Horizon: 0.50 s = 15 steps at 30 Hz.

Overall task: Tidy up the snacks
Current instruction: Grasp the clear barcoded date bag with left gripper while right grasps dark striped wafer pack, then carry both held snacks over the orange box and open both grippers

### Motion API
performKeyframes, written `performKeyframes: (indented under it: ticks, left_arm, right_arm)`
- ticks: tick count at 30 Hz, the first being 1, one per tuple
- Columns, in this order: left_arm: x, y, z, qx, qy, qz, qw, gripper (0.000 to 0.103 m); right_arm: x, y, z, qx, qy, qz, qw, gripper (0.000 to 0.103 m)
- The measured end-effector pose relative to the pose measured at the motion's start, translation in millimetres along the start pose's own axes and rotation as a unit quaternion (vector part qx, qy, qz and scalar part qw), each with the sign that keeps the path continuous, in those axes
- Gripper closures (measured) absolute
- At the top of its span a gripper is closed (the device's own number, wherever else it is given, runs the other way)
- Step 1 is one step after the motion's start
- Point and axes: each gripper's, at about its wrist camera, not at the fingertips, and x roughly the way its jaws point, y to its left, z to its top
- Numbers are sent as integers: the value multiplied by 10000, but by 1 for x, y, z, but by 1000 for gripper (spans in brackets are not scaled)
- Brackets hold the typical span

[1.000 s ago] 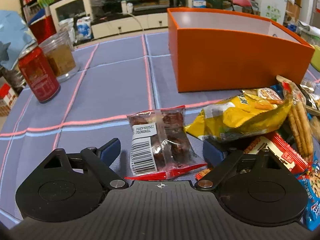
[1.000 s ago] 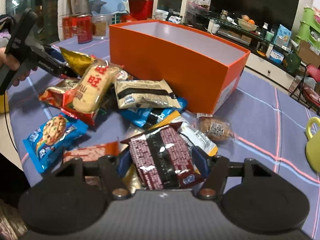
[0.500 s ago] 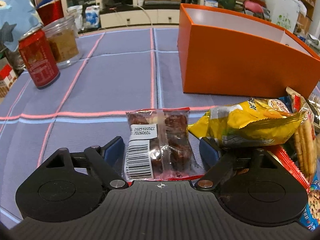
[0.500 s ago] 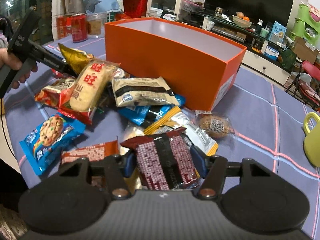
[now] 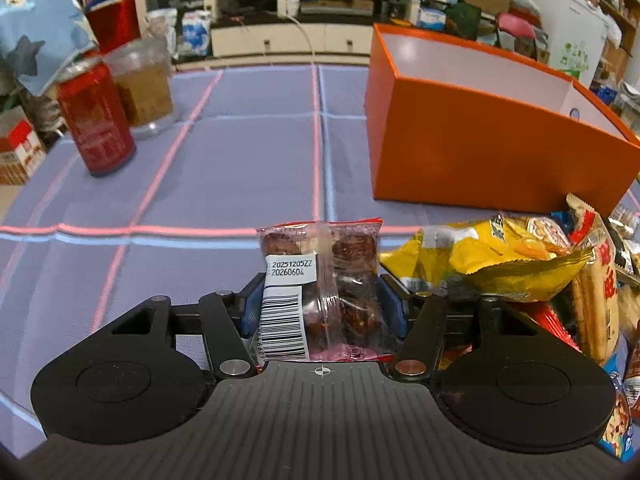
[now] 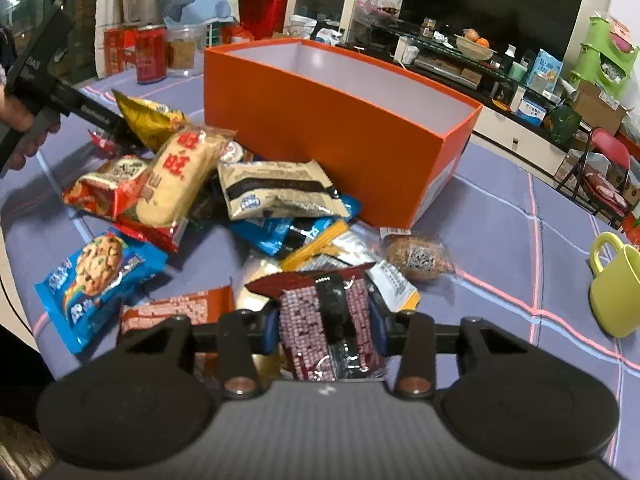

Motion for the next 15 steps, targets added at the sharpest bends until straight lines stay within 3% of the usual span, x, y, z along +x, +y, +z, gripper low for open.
performKeyframes:
  ticks: [9, 15]
  left_arm:
    - [-22, -1, 5, 77, -323, 550, 9979, 71]
    - [-27, -1, 11, -173, -385, 1121, 9928, 71]
  right_arm:
    - [-9, 4, 6, -109, -201, -206, 9995, 61]
    - [-13, 6, 10, -69, -321, -356, 9988, 61]
